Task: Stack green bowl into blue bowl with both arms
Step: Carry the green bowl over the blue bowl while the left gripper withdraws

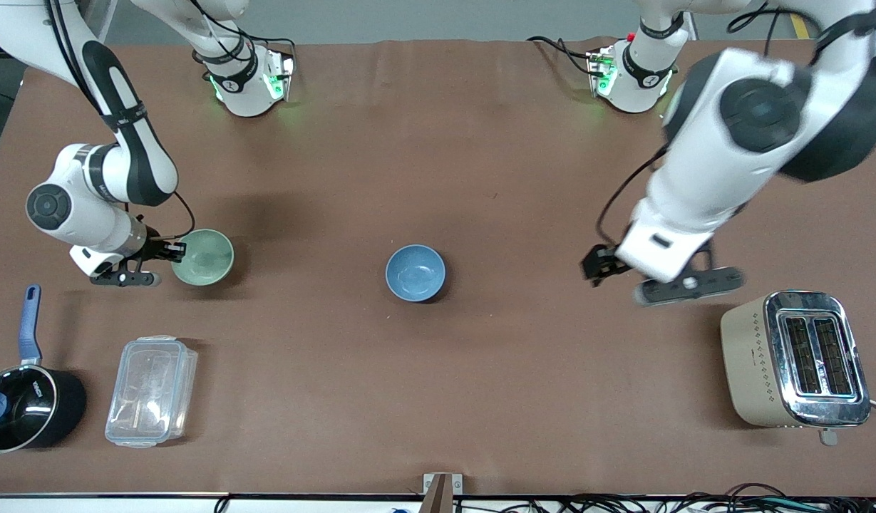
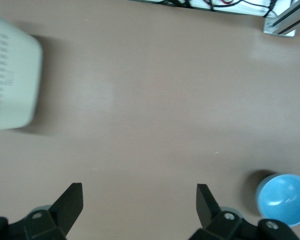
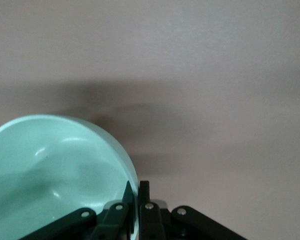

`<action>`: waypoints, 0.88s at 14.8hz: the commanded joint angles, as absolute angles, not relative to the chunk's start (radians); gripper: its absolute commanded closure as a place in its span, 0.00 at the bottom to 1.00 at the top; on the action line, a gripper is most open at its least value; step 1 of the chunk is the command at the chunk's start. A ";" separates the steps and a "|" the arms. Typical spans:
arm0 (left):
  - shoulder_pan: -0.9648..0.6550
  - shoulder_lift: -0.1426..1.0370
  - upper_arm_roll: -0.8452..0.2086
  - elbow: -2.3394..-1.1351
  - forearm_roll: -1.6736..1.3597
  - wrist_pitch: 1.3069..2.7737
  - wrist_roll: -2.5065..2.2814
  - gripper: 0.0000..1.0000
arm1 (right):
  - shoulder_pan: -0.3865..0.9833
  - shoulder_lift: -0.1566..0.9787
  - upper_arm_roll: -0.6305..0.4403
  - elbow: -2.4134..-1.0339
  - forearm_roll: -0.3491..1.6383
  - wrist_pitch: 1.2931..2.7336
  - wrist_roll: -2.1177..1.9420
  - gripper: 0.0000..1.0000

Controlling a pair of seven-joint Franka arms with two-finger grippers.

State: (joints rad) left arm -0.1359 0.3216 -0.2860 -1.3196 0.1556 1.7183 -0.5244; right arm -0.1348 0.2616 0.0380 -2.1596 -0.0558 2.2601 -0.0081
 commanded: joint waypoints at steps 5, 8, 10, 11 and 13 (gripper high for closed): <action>0.011 0.203 -0.293 -1.359 0.158 1.617 -0.204 0.00 | 0.144 0.284 0.058 -1.856 0.187 2.008 0.375 1.00; 0.021 0.186 -0.285 -1.359 0.118 1.549 -0.186 0.00 | 0.260 0.345 0.058 -1.798 0.207 2.066 0.576 1.00; 0.041 0.181 -0.273 -1.341 0.089 1.549 -0.184 0.00 | 0.346 0.383 0.058 -1.796 0.207 2.150 0.688 1.00; 0.049 0.164 -0.262 -1.344 0.062 1.549 -0.175 0.00 | 0.389 0.403 0.058 -1.796 0.204 2.178 0.746 1.00; 0.045 0.106 -0.215 -1.385 -0.004 1.549 -0.115 0.00 | 0.462 0.431 0.057 -1.793 0.198 2.207 0.830 1.00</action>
